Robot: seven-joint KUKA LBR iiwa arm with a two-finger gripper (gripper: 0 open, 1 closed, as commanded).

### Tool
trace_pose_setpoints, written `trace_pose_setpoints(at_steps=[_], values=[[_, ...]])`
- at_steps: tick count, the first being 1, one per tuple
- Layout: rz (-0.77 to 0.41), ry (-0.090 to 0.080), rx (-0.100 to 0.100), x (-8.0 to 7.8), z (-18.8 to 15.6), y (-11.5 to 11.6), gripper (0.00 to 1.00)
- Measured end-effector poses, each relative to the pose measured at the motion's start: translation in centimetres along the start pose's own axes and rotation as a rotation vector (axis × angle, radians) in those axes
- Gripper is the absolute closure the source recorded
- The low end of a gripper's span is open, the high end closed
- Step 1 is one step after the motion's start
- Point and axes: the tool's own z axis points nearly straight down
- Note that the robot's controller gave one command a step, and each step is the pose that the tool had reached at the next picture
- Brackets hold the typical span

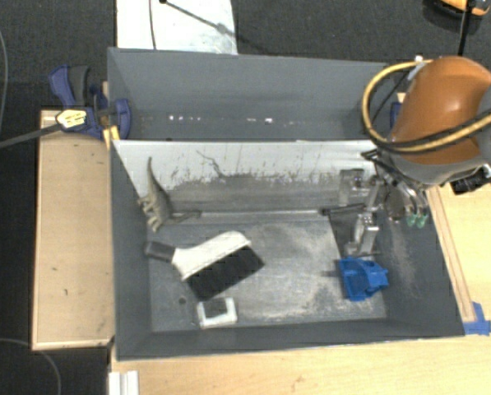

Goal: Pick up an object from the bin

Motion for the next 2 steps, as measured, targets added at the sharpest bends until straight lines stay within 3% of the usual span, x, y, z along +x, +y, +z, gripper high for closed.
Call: trace_pose_setpoints(at_steps=[1, 2], values=[[-0.001, -0.008, 0.001, -0.1, -0.5, 0.0, 0.00], [-0.058, -0.008, 0.001, 2.4, 2.3, 4.8, 0.00]])
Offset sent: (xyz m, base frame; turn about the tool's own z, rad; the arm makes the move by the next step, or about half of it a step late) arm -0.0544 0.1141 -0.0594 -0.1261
